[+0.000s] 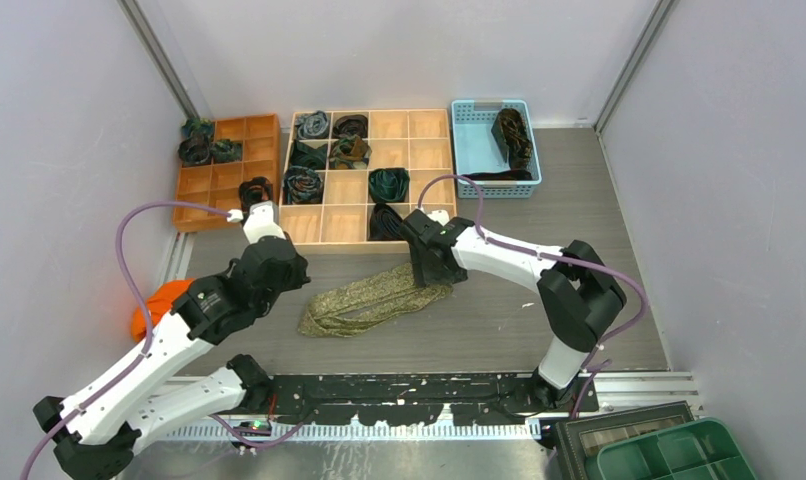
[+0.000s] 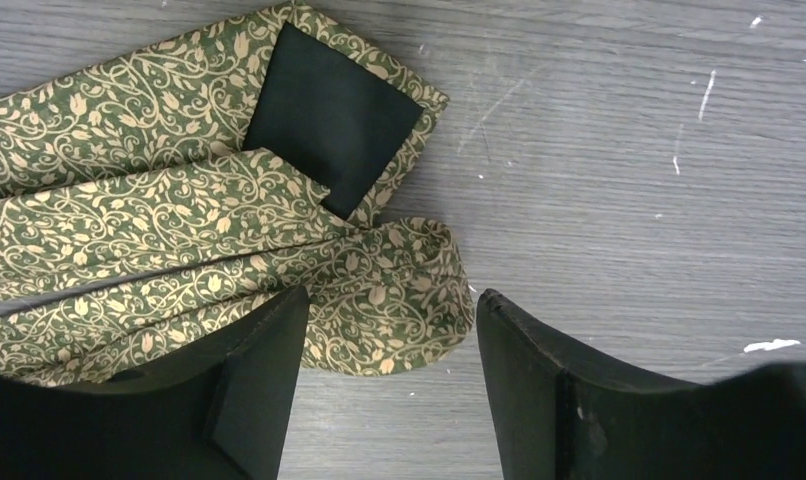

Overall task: Roll the ties
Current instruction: Flatten out the tie at the center of the board.

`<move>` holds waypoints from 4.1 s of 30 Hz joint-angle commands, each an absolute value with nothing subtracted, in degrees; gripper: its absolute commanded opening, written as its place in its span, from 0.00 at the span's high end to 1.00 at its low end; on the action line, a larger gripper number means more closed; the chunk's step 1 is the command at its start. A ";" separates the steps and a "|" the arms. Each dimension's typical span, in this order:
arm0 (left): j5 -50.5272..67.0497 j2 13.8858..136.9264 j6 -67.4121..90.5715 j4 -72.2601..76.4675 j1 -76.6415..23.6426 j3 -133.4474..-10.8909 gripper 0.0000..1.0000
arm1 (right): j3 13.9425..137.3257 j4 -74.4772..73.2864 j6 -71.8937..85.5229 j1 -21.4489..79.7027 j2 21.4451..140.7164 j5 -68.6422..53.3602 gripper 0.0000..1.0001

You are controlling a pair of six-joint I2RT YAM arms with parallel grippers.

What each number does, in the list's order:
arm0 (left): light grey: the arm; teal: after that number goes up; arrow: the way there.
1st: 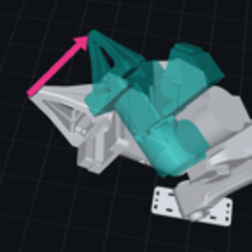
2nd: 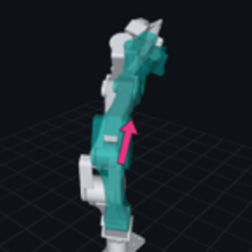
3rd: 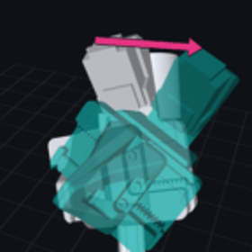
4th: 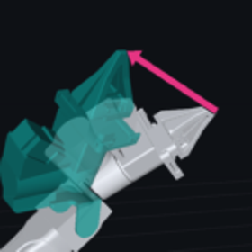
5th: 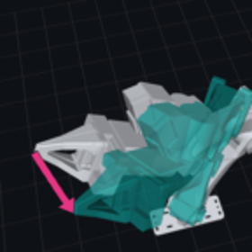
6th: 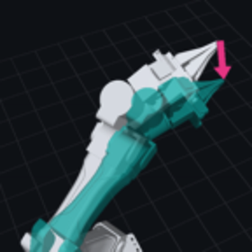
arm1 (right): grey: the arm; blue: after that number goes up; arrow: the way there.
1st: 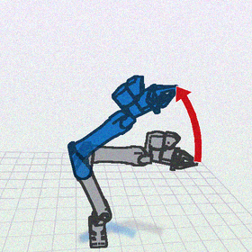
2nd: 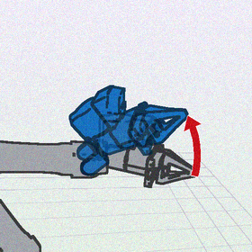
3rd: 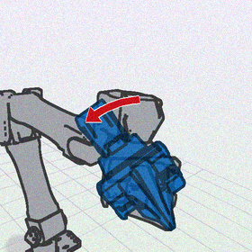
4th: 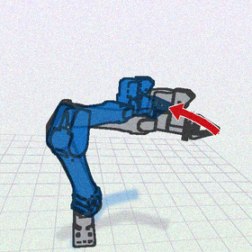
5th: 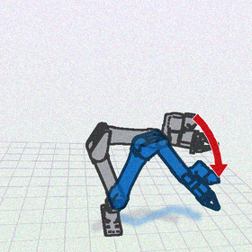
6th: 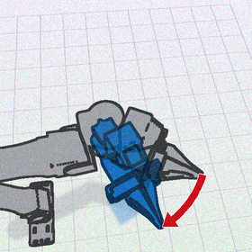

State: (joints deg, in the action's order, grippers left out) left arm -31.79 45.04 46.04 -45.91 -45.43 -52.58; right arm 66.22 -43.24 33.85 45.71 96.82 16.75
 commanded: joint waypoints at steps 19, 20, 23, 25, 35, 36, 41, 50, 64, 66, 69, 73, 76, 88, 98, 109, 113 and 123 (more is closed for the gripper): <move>-36.67 37.64 41.67 -49.63 -45.62 -66.80 1.00 | 81.41 -38.17 34.30 57.57 93.94 5.38 0.99; -37.26 37.16 40.88 -49.65 -45.62 -68.39 1.00 | 84.03 -37.42 34.24 59.22 95.55 3.77 0.99; -39.08 36.00 38.56 -50.22 -45.62 -73.53 1.00 | 92.06 -34.51 34.40 62.72 101.08 -3.45 0.99; -40.68 35.14 37.06 -50.67 -45.64 -77.01 1.00 | 96.98 -32.57 34.91 63.78 105.31 -7.25 0.99; -45.23 30.71 31.32 -50.96 -45.63 -85.66 1.00 | 131.06 -28.31 36.78 66.18 130.80 -23.36 0.99; -45.27 30.41 31.35 -50.79 -45.62 -85.49 1.00 | 134.94 -27.77 37.62 66.34 133.73 -24.83 0.99; -45.10 30.22 31.33 -49.79 -45.62 -83.62 1.00 | 148.76 -25.39 43.61 66.24 145.78 -32.18 0.90; -45.50 31.96 30.83 -48.37 -45.62 -78.15 1.00 | 115.41 -21.21 34.53 60.02 126.69 -18.94 0.21; -41.66 35.65 33.31 -45.00 -45.62 -67.71 1.00 | 98.35 -39.64 27.28 54.50 120.29 11.43 0.99; -41.19 35.83 33.94 -45.13 -45.62 -67.06 1.00 | 98.56 -40.23 27.90 54.54 121.37 11.55 0.99; -40.89 35.71 34.68 -45.54 -45.62 -66.20 1.00 | 98.18 -41.12 29.22 54.52 122.16 12.03 0.99; -40.80 34.95 35.09 -45.79 -45.62 -65.34 1.00 | 93.88 -39.36 30.67 54.50 119.92 11.96 0.99; -40.87 34.81 35.25 -45.88 -45.63 -64.89 1.00 | 91.22 -38.97 31.19 54.79 118.44 12.18 0.99; -39.49 36.48 36.04 -44.75 -45.63 -62.56 1.00 | 84.47 -47.01 33.43 53.65 117.93 17.67 0.99; -35.99 42.01 36.71 -40.59 -45.62 -58.50 1.00 | 70.82 -52.74 32.92 36.39 104.94 22.74 0.99; -26.53 54.75 39.78 -35.89 -43.46 -54.41 1.00 | 69.20 -55.65 30.35 24.77 99.71 25.62 0.97; -18.09 57.79 43.33 -35.10 -36.34 -52.24 1.00 | 72.51 -50.98 29.33 27.06 93.15 18.33 0.82; -7.69 66.10 44.82 -42.70 -27.80 -53.56 0.78 | 74.00 -42.81 28.91 29.89 89.82 -2.62 0.48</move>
State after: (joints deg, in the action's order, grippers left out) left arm -10.35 63.42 44.31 -38.72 -27.99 -50.28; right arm 73.89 -46.83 29.61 29.76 89.82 7.55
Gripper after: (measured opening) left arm 0.166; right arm 0.501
